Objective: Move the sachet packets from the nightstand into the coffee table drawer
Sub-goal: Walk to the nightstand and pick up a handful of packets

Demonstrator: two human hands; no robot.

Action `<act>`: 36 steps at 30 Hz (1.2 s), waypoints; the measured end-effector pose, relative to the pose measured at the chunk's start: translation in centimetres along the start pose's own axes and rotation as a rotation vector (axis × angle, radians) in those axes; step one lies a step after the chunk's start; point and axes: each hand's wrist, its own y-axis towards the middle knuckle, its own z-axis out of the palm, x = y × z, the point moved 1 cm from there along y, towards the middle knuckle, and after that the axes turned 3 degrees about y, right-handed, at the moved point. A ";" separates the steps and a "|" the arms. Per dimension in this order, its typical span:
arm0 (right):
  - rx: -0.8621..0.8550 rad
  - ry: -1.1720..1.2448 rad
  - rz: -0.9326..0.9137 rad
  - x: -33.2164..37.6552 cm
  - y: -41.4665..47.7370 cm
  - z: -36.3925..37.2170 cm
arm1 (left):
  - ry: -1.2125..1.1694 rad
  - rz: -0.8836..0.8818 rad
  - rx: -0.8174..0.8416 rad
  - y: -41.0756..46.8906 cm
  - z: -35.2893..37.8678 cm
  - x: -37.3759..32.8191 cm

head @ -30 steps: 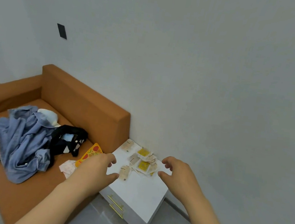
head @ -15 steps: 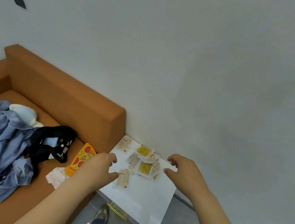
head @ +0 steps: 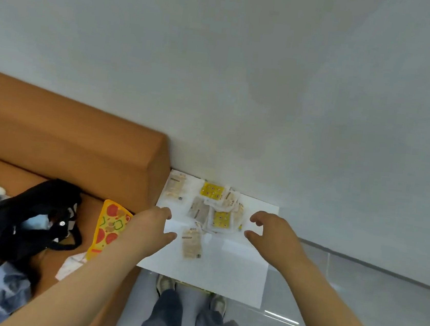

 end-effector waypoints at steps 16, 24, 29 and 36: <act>0.074 0.061 0.237 -4.0 17.8 9.2 | 0.025 -0.022 0.195 13.4 15.0 1.9; 0.004 0.090 0.374 -4.3 24.0 14.7 | 0.084 -0.019 0.024 16.5 21.2 2.4; -0.090 0.142 0.518 -3.7 25.6 17.4 | 0.125 -0.042 -0.071 17.1 23.5 2.8; -0.184 0.189 0.539 -4.0 26.6 18.9 | 0.073 -0.033 -0.067 17.7 23.9 2.7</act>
